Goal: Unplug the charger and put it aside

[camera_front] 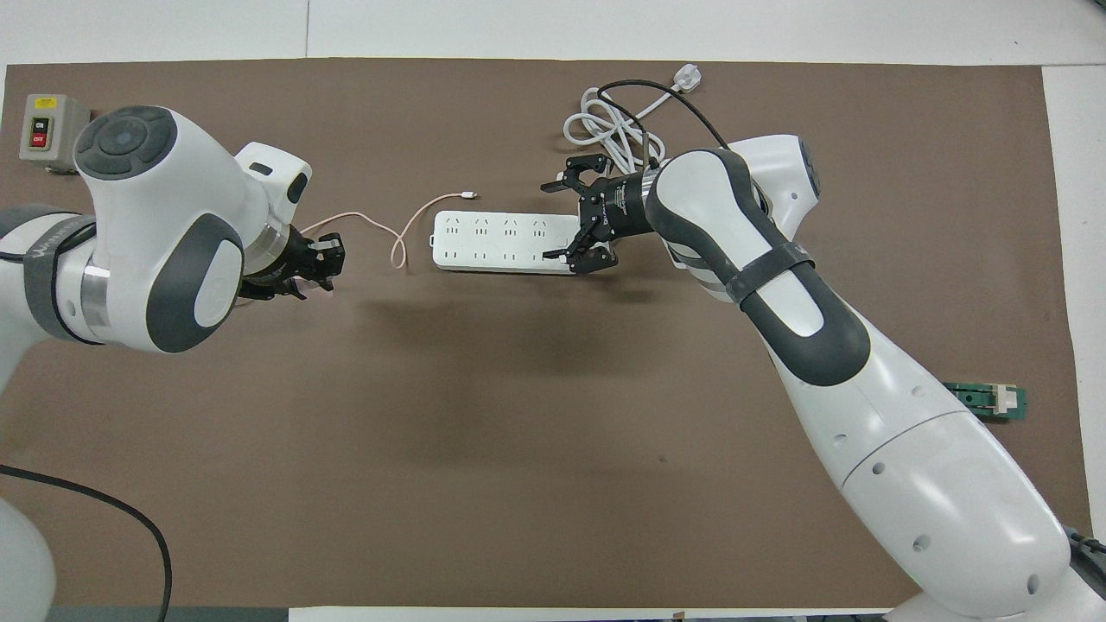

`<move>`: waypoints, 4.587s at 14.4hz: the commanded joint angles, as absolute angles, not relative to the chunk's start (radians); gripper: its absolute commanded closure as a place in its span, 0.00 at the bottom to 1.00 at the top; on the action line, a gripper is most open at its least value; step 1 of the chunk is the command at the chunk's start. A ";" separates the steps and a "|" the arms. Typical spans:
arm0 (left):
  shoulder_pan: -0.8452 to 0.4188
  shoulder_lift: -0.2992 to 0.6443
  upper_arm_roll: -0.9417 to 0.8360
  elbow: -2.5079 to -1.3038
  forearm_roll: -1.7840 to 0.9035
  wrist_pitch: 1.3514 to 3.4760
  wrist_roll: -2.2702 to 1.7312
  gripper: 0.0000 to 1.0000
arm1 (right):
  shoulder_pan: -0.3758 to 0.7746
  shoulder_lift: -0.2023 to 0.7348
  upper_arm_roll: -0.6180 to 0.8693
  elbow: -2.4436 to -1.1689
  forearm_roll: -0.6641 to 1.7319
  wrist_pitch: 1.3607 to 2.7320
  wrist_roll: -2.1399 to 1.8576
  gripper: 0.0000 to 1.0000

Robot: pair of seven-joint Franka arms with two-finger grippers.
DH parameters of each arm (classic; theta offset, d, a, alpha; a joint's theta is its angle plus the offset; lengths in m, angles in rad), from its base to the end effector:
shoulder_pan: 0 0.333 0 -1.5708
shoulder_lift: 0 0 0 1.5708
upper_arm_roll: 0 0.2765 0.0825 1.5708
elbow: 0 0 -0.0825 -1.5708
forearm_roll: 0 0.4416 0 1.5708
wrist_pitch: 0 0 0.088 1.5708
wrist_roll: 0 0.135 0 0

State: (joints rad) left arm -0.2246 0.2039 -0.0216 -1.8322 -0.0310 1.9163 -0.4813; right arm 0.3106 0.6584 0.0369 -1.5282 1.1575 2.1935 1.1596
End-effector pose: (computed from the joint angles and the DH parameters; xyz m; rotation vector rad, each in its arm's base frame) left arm 0.6197 -0.1586 0.3182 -3.0999 -0.3856 0.1933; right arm 0.6900 0.3036 0.2091 -1.6630 1.6267 0.8108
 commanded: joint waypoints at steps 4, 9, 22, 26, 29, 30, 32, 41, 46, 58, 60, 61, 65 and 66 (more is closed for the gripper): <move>-0.137 0.123 -0.029 -1.942 -0.135 1.980 -0.237 1.00 | 0.262 0.520 0.035 -1.615 1.079 2.137 1.192 0.00; -0.022 0.012 -0.026 -2.144 -0.342 2.086 0.121 1.00 | 0.180 0.417 0.035 -1.612 0.926 2.040 1.187 0.00; 0.141 0.066 -0.026 -2.283 -0.629 2.226 0.738 1.00 | 0.066 0.183 0.035 -1.609 0.438 1.766 0.690 0.00; 0.141 0.087 -0.026 -2.287 -0.635 2.240 0.756 1.00 | 0.028 0.097 0.035 -1.612 0.260 1.648 0.343 0.00; 0.146 0.094 -0.025 -2.296 -0.635 2.269 0.779 0.00 | 0.015 0.037 0.035 -1.614 0.126 1.589 0.111 0.00; 0.144 0.095 -0.023 -2.293 -0.634 2.279 0.781 0.00 | -0.003 0.023 0.035 -1.614 0.100 1.580 0.035 0.00; 0.147 0.097 -0.021 -2.284 -0.630 2.289 0.778 0.00 | -0.041 0.005 0.035 -1.614 0.060 1.577 -0.116 0.00; 0.169 0.064 -0.006 -2.125 -0.289 2.122 0.563 0.00 | -0.048 -0.150 0.035 -1.715 -0.038 1.511 -0.084 0.00; 0.152 0.040 -0.011 -1.953 -0.121 1.941 0.288 0.00 | -0.049 -0.147 0.038 -1.684 -0.064 1.525 -0.097 0.00; 0.051 0.006 -0.023 -1.737 0.006 1.663 -0.101 0.00 | -0.055 -0.152 0.037 -1.687 -0.018 1.511 -0.089 0.00; 0.058 0.024 -0.023 -1.677 0.005 1.614 -0.103 0.00 | -0.052 -0.152 0.037 -1.687 -0.018 1.511 -0.089 0.00; 0.058 0.029 -0.023 -1.664 0.005 1.596 -0.103 0.00 | -0.054 -0.153 0.037 -1.687 -0.018 1.512 -0.089 0.00; 0.043 0.031 -0.025 -1.667 0.000 1.606 -0.100 0.00 | -0.048 -0.153 0.038 -1.689 -0.018 1.509 -0.087 0.00; 0.038 0.028 -0.025 -1.675 -0.002 1.611 -0.094 0.00 | -0.048 -0.153 0.038 -1.689 -0.018 1.508 -0.087 0.00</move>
